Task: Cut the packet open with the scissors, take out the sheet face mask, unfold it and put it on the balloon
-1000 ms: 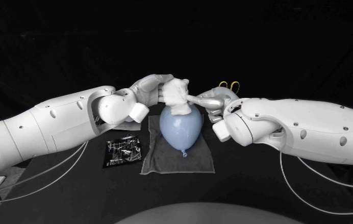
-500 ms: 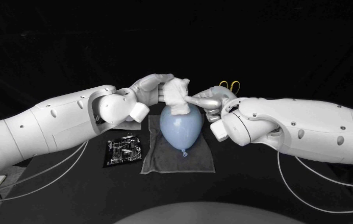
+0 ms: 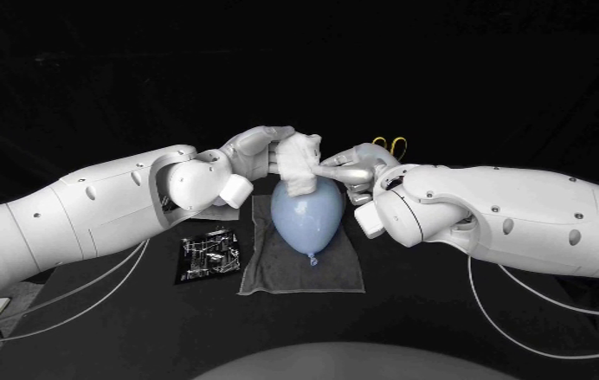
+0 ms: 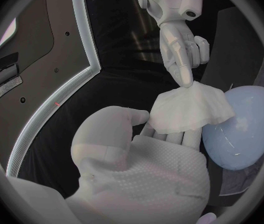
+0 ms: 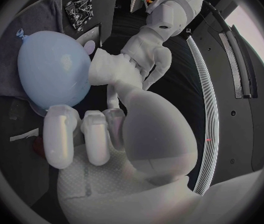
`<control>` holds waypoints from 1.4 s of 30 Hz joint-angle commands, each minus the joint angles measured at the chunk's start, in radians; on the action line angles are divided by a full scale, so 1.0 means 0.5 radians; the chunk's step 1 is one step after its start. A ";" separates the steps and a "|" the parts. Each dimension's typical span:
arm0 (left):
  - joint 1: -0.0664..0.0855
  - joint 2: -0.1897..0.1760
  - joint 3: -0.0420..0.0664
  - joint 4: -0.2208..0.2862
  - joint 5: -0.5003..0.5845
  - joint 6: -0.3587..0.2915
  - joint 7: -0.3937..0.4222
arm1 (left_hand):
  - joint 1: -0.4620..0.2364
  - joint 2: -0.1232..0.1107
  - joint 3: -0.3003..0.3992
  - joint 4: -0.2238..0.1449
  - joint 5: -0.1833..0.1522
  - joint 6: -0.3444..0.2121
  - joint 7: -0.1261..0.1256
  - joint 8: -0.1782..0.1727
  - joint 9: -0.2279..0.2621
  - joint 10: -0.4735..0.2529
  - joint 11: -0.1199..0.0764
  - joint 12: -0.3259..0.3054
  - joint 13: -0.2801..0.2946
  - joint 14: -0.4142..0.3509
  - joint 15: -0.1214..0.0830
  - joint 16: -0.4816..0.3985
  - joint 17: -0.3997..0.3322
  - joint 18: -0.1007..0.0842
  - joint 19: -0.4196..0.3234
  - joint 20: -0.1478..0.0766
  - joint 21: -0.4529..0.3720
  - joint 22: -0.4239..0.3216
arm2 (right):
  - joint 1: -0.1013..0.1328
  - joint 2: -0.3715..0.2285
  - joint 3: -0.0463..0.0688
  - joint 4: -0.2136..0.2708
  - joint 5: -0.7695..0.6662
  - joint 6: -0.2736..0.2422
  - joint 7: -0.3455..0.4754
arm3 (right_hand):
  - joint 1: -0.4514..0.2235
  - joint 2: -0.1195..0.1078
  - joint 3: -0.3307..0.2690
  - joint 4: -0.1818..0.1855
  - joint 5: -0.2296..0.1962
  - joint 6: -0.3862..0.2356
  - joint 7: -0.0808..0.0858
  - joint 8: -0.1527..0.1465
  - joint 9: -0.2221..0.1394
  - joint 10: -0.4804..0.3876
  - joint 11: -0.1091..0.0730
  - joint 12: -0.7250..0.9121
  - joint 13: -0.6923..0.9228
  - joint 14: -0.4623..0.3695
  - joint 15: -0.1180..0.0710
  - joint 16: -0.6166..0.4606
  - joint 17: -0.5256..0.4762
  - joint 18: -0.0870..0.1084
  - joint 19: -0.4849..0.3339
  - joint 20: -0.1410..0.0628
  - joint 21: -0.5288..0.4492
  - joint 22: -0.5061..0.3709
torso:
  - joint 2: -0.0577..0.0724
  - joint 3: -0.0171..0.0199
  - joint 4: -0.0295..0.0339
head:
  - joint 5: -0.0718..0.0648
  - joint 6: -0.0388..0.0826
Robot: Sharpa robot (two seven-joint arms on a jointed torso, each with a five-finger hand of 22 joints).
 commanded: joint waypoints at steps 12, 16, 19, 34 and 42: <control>0.006 0.006 0.005 0.000 0.001 0.008 0.030 | 0.022 -0.006 -0.002 -0.011 0.001 0.005 0.143 0.006 0.003 0.016 0.002 0.003 0.002 -0.008 0.006 -0.014 -0.003 0.040 -0.011 0.013 -0.012 -0.001 | -0.002 0.002 -0.001 -0.010 -0.002 -0.069 0.083 | -0.101 0.015 0.412 -0.245 -0.051 0.045 -0.004 0.119 0.095 0.156 -0.025 0.058 0.441 0.208 -0.027 0.009 0.526 0.004 0.123 -0.026 0.046 0.419 | 0.000 -0.0004 -0.001 | -0.001 -0.002; 0.006 0.004 0.005 -0.004 0.001 0.006 0.034 | 0.022 -0.007 -0.002 -0.011 0.001 0.005 0.143 0.007 0.003 0.017 0.002 0.003 0.002 -0.008 0.006 -0.014 -0.004 0.040 -0.012 0.013 -0.012 -0.001 | -0.002 -0.006 -0.001 -0.014 -0.008 -0.066 0.078 | -0.125 0.011 0.438 -0.260 -0.054 0.044 -0.006 0.129 0.102 0.156 -0.026 0.057 0.441 0.208 -0.028 0.009 0.526 0.004 0.123 -0.027 0.045 0.419 | 0.000 0.0001 -0.001 | -0.001 -0.001; 0.006 0.001 0.005 -0.008 0.001 0.001 0.042 | 0.023 -0.007 -0.001 -0.012 0.001 0.006 0.143 0.007 0.003 0.017 0.002 0.003 0.002 -0.009 0.006 -0.015 -0.004 0.040 -0.014 0.013 -0.013 -0.002 | -0.002 -0.020 -0.001 -0.017 -0.017 -0.052 0.065 | -0.136 0.008 0.448 -0.266 -0.058 0.042 -0.006 0.132 0.105 0.155 -0.026 0.055 0.439 0.208 -0.028 0.009 0.526 0.005 0.122 -0.028 0.041 0.418 | 0.000 -0.0001 -0.001 | 0.000 0.000; 0.006 -0.004 0.005 -0.023 0.002 -0.010 0.063 | 0.023 -0.007 0.000 -0.012 0.001 0.006 0.143 0.007 0.004 0.018 0.002 0.003 0.001 -0.010 0.007 -0.015 -0.004 0.040 -0.016 0.014 -0.013 -0.002 | -0.005 -0.057 -0.002 -0.027 -0.046 -0.025 0.032 | -0.163 0.007 0.473 -0.283 -0.069 0.043 -0.010 0.146 0.115 0.155 -0.029 0.054 0.439 0.208 -0.030 0.009 0.526 0.005 0.122 -0.029 0.041 0.419 | 0.001 0.0006 0.000 | -0.003 0.002; 0.006 -0.005 0.005 -0.027 0.003 -0.015 0.065 | 0.024 -0.007 0.001 -0.013 0.001 0.006 0.143 0.007 0.004 0.019 0.002 0.003 0.001 -0.011 0.007 -0.016 -0.004 0.040 -0.019 0.014 -0.014 -0.002 | -0.006 -0.064 -0.003 -0.039 -0.070 -0.015 0.007 | -0.171 0.009 0.486 -0.292 -0.073 0.047 -0.012 0.154 0.120 0.157 -0.031 0.058 0.441 0.208 -0.032 0.009 0.526 0.003 0.124 -0.030 0.048 0.421 | 0.000 -0.0004 0.000 | -0.002 -0.001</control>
